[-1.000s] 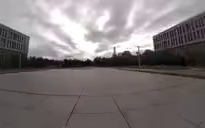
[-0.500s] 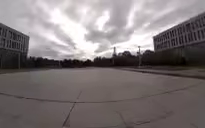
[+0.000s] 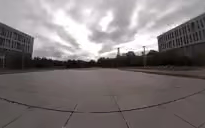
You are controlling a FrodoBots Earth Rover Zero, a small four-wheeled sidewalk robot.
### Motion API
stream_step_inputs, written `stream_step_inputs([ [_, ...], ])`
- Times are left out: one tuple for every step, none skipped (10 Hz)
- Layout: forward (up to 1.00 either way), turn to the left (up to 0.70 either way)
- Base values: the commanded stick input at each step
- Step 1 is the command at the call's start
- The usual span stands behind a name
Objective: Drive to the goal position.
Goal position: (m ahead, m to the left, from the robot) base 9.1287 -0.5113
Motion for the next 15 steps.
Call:
stream_step_inputs([
  [0.7,0.0],
  [0.7,0.0],
  [0.7,0.0],
  [0.7,0.0],
  [0.7,0.0],
  [0.7,0.0],
  [0.7,0.0],
  [0.7,0.0],
  [0.7,0.0],
  [0.7,0.0],
  [0.7,0.0],
  [0.7,0.0],
  [0.7,0.0],
  [0.7,0.0],
  [0.7,0.0],
])
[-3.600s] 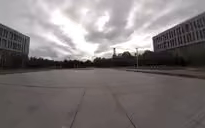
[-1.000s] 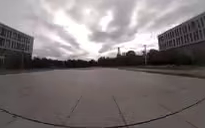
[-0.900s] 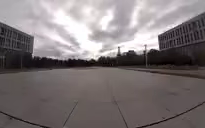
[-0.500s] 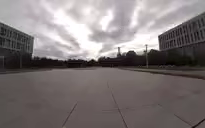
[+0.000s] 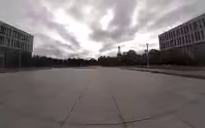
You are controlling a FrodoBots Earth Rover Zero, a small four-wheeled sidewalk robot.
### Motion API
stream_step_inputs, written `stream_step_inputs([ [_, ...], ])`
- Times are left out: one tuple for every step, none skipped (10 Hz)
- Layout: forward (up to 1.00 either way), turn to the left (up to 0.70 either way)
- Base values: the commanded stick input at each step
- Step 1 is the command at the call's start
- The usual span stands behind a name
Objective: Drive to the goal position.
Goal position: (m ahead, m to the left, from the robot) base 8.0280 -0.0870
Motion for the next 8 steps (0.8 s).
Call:
stream_step_inputs([
  [0.7,0.0],
  [0.7,0.0],
  [0.7,0.0],
  [0.7,0.0],
  [0.7,0.0],
  [0.7,0.0],
  [0.7,0.0],
  [0.7,0.0],
])
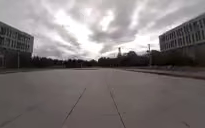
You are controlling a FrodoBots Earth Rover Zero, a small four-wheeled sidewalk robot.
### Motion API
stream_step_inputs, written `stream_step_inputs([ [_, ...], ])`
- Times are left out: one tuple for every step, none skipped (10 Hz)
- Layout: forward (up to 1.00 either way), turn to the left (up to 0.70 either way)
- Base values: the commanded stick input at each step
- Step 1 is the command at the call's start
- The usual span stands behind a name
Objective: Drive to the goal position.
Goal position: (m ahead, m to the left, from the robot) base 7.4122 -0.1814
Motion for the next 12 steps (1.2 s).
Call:
stream_step_inputs([
  [0.7,0.0],
  [0.7,0.0],
  [0.7,0.0],
  [0.7,0.0],
  [0.7,0.0],
  [0.7,0.0],
  [0.7,0.0],
  [0.7,0.0],
  [0.7,0.0],
  [0.7,0.0],
  [0.7,0.0],
  [0.7,0.0],
])
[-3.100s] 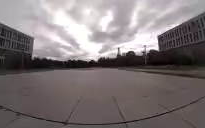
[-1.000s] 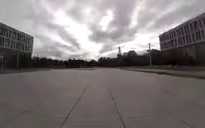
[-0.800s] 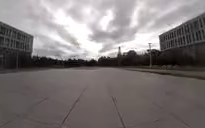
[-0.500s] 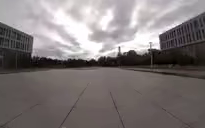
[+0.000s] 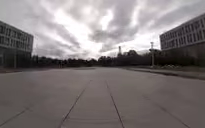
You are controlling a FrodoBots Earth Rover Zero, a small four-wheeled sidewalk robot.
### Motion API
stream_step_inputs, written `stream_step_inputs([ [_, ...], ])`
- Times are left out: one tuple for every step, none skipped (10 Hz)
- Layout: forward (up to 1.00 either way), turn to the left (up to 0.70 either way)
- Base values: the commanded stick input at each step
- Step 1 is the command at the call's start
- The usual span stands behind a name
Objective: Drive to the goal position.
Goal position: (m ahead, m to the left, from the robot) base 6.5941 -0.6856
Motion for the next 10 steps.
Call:
stream_step_inputs([
  [0.7,0.0],
  [0.7,0.0],
  [0.7,0.0],
  [0.7,0.0],
  [0.7,0.0],
  [0.7,0.0],
  [0.7,0.0],
  [0.7,0.0],
  [0.7,0.0],
  [0.7,0.0],
])
